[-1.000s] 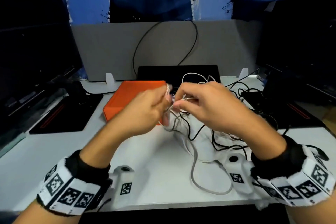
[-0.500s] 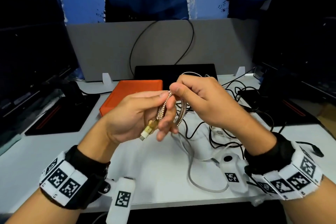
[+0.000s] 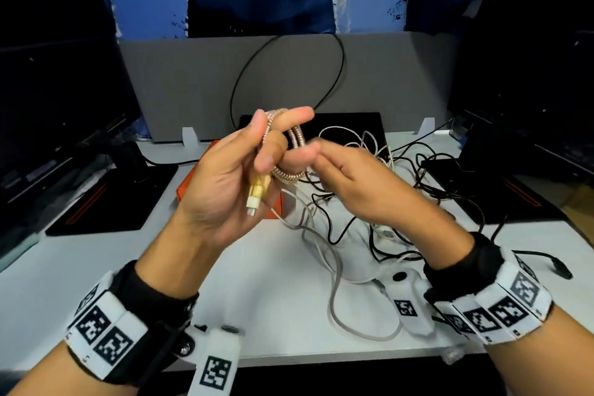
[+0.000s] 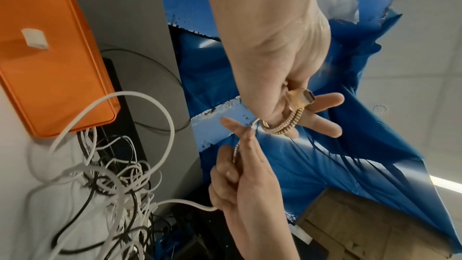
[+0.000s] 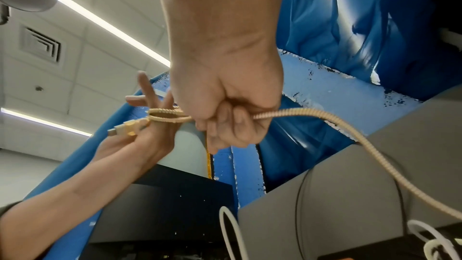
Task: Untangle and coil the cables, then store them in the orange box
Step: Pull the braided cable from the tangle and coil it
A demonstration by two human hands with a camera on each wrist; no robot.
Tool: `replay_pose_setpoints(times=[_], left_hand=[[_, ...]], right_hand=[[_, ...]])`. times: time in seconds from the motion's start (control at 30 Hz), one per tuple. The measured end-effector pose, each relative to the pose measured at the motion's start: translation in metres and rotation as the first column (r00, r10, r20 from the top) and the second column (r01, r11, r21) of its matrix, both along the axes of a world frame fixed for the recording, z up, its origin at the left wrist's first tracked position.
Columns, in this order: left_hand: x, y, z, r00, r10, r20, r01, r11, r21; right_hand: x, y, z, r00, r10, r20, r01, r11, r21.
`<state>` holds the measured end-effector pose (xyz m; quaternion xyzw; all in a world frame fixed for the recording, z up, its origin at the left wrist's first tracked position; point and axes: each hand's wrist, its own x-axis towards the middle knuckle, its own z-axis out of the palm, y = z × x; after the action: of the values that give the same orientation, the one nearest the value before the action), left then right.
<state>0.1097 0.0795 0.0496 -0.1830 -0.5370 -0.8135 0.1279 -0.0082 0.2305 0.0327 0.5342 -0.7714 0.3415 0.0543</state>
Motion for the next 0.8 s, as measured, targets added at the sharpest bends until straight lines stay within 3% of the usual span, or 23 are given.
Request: replay_pose_setpoints(times=[0.1,0.13,0.2,0.23,0.27,0.3,0.33,0.37,0.47,0.5,0.67,0.8], left_hand=[[-0.007,-0.005,-0.004,0.977,0.213,-0.017,-0.211,0.975,0.065],[-0.008,-0.006,-0.005,0.957,0.290,-0.011,-0.289,0.957,0.022],[-0.009,-0.007,-0.007,0.890,0.452,-0.055,-0.452,0.862,-0.228],[-0.009,-0.006,-0.009,0.840,0.524,-0.142,-0.531,0.738,-0.416],[-0.011,-0.008,-0.013,0.789,0.561,-0.251,-0.582,0.549,-0.600],[-0.013,-0.011,-0.018,0.758,0.554,-0.344,-0.584,0.342,-0.736],[-0.014,-0.013,-0.022,0.762,0.530,-0.372,-0.542,0.208,-0.814],[-0.013,-0.013,-0.022,0.812,0.499,-0.303,-0.460,0.228,-0.858],[-0.008,-0.010,-0.017,0.947,0.320,0.019,-0.199,0.632,-0.749],[-0.007,-0.010,-0.016,0.960,0.270,0.074,-0.145,0.706,-0.693],[-0.004,-0.018,-0.014,0.985,0.093,0.148,0.016,0.795,-0.606],[-0.003,-0.022,-0.016,0.978,-0.056,0.201,0.132,0.912,-0.388]], right_hand=[[0.009,0.001,0.000,0.990,0.026,-0.136,0.010,0.966,0.258],[0.013,0.002,0.001,0.985,0.043,-0.168,0.011,0.951,0.310],[0.020,0.003,0.001,0.977,0.074,-0.202,0.003,0.934,0.357],[0.024,0.003,0.003,0.968,0.079,-0.239,0.011,0.934,0.356],[0.024,0.003,0.004,0.955,0.075,-0.286,0.025,0.943,0.331],[0.024,0.005,0.007,0.947,0.063,-0.316,0.028,0.960,0.278],[0.022,0.006,0.009,0.950,0.046,-0.310,0.022,0.977,0.213],[0.018,0.009,0.011,0.961,0.027,-0.275,0.013,0.989,0.145],[0.008,0.014,0.016,0.992,-0.010,-0.127,0.004,0.999,-0.043],[0.006,0.014,0.017,0.997,0.001,-0.080,-0.008,0.996,-0.089],[0.007,0.009,0.010,0.990,0.138,-0.014,-0.139,0.990,-0.008],[0.003,0.006,0.004,0.974,0.223,0.045,-0.218,0.972,-0.091]])
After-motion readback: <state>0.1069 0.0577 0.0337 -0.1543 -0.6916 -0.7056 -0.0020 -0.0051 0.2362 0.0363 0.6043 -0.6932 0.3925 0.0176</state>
